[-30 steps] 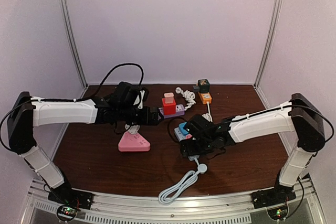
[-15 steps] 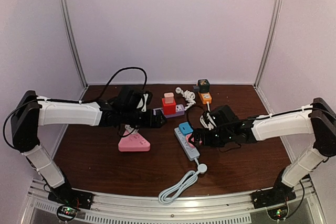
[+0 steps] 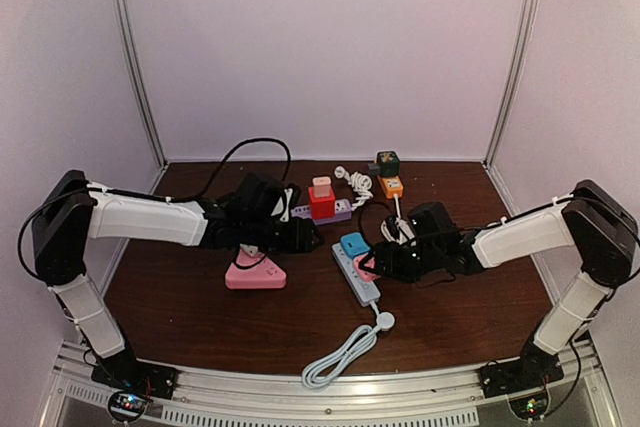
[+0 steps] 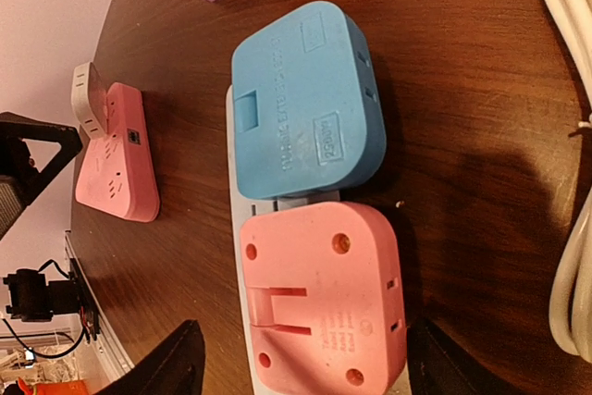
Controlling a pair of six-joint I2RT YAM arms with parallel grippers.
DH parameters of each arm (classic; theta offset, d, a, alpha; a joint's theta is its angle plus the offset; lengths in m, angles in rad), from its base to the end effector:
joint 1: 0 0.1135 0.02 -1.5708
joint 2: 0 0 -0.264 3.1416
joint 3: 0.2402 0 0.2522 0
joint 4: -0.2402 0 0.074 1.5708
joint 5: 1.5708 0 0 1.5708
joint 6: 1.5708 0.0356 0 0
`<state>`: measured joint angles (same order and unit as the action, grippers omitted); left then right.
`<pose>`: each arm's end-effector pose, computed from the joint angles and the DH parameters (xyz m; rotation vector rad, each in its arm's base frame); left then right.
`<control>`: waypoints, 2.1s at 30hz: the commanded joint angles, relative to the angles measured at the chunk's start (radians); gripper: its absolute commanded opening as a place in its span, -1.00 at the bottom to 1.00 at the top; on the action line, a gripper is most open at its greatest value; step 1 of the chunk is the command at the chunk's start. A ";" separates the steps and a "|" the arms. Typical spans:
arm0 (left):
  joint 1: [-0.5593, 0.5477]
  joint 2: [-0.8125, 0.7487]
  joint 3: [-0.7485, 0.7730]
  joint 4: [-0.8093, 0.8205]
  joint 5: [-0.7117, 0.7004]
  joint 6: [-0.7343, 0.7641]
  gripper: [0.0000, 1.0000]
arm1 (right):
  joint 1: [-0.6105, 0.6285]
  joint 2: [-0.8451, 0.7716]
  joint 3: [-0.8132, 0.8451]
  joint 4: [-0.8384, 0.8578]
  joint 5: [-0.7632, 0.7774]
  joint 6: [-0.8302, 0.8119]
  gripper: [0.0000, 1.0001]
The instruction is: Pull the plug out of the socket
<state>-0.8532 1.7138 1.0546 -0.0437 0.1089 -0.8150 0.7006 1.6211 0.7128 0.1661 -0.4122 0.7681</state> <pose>0.2414 -0.2824 0.2015 0.1097 2.4708 -0.9392 0.2277 0.2106 0.1489 -0.1483 2.5566 1.1472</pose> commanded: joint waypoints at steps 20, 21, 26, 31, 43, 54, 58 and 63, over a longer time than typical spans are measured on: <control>-0.025 0.214 0.136 0.133 0.112 -0.018 -0.28 | -0.010 -0.015 -0.005 0.068 -0.033 0.054 -0.37; -0.026 0.223 0.143 0.131 0.115 -0.018 -0.29 | -0.010 -0.012 -0.006 0.069 -0.036 0.053 -0.40; -0.030 0.259 0.167 0.139 0.140 -0.014 -0.34 | -0.010 0.000 -0.012 0.077 -0.042 0.054 -0.55; -0.032 0.300 0.203 0.140 0.170 -0.011 -0.52 | -0.009 0.002 -0.024 0.100 -0.058 0.074 -0.66; -0.041 0.367 0.234 0.159 0.218 -0.013 -0.99 | -0.002 -0.034 -0.082 0.183 -0.080 0.154 -0.81; -0.048 0.388 0.229 0.163 0.238 -0.027 -1.00 | 0.005 -0.020 -0.102 0.262 -0.098 0.219 -0.88; -0.054 0.396 0.229 0.159 0.238 -0.026 -1.00 | 0.005 -0.011 -0.104 0.287 -0.110 0.231 -0.89; -0.059 0.406 0.232 0.150 0.234 -0.029 -1.00 | 0.005 -0.009 -0.106 0.308 -0.115 0.242 -0.90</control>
<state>-0.9009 2.0880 1.2682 0.0940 0.3382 -0.8379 0.6964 1.6138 0.6140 0.4049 -0.4843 0.9783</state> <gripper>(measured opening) 0.006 0.176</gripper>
